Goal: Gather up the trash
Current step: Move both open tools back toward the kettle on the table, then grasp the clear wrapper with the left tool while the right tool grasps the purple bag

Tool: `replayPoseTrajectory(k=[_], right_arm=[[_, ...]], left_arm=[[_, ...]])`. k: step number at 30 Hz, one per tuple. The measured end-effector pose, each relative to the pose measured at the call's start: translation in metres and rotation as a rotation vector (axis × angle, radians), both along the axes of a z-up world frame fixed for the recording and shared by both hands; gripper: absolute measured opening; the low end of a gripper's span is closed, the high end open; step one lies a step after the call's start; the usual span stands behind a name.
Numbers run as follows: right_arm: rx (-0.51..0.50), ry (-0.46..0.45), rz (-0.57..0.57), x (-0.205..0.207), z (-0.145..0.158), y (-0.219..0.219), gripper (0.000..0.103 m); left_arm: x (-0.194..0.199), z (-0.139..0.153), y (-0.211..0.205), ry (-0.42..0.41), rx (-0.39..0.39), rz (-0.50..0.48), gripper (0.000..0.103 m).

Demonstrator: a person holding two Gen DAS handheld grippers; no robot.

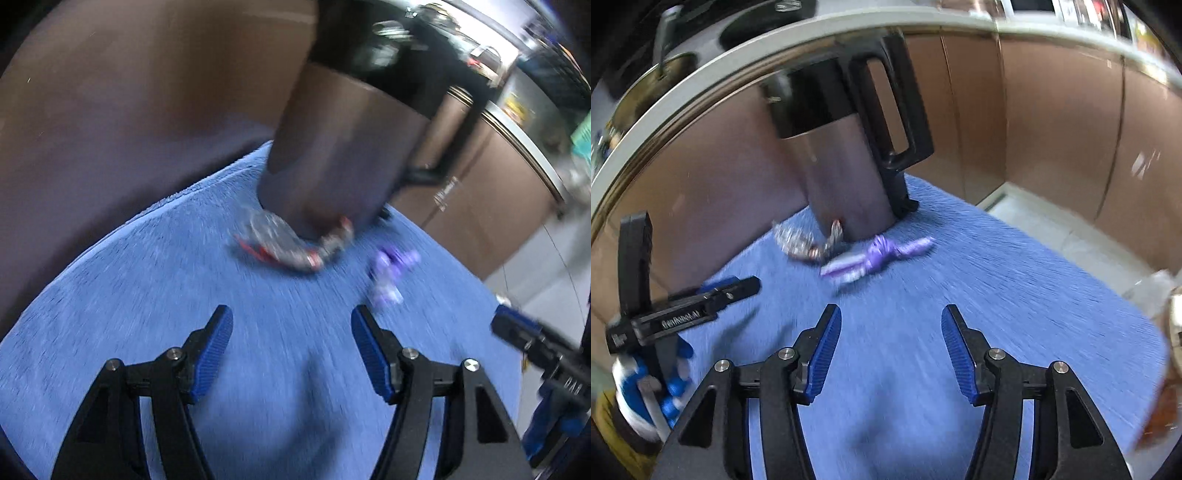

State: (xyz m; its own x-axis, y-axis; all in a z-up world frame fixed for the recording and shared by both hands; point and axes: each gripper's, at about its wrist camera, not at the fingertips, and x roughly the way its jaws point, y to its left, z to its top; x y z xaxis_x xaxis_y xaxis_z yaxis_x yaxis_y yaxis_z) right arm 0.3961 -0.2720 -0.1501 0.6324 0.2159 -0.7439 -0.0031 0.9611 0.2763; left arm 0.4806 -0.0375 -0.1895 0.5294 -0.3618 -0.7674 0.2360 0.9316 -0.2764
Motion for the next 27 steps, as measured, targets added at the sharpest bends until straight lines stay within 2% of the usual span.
replayPoseTrajectory(k=[5, 9, 12, 13, 14, 15, 16, 17, 18, 23, 27], right_arm=[[0.163, 0.065, -0.05, 0.065, -0.04, -0.003, 0.056], [0.195, 0.098, -0.059, 0.089, -0.063, 0.002, 0.056], [0.208, 0.097, -0.062, 0.101, -0.07, 0.006, 0.056], [0.203, 0.096, -0.063, 0.103, -0.071, 0.008, 0.055], [0.196, 0.097, -0.063, 0.106, -0.072, 0.01, 0.055], [0.193, 0.1, -0.062, 0.108, -0.074, 0.013, 0.051], [0.188, 0.102, -0.062, 0.108, -0.075, 0.015, 0.044], [0.181, 0.104, -0.061, 0.109, -0.076, 0.017, 0.041], [0.174, 0.106, -0.056, 0.11, -0.078, 0.02, 0.036], [0.15, 0.073, -0.027, 0.099, -0.075, 0.031, 0.023], [0.144, 0.043, -0.001, 0.072, -0.063, 0.035, 0.021]], left_arm=[[0.049, -0.022, 0.005, 0.061, -0.099, 0.066, 0.065], [0.07, -0.04, 0.008, 0.112, -0.149, 0.099, 0.063], [0.073, -0.045, 0.009, 0.106, -0.154, 0.112, 0.061], [0.073, -0.044, 0.008, 0.099, -0.151, 0.11, 0.055], [0.075, -0.043, 0.008, 0.099, -0.151, 0.106, 0.044], [0.076, -0.044, 0.007, 0.104, -0.156, 0.1, 0.038], [0.074, -0.045, 0.007, 0.111, -0.165, 0.097, 0.028], [0.074, -0.046, 0.008, 0.115, -0.174, 0.093, 0.018], [0.073, -0.047, 0.009, 0.119, -0.181, 0.092, 0.014], [0.056, -0.041, 0.021, 0.118, -0.202, 0.104, 0.008], [0.024, -0.025, 0.035, 0.09, -0.207, 0.092, 0.006]])
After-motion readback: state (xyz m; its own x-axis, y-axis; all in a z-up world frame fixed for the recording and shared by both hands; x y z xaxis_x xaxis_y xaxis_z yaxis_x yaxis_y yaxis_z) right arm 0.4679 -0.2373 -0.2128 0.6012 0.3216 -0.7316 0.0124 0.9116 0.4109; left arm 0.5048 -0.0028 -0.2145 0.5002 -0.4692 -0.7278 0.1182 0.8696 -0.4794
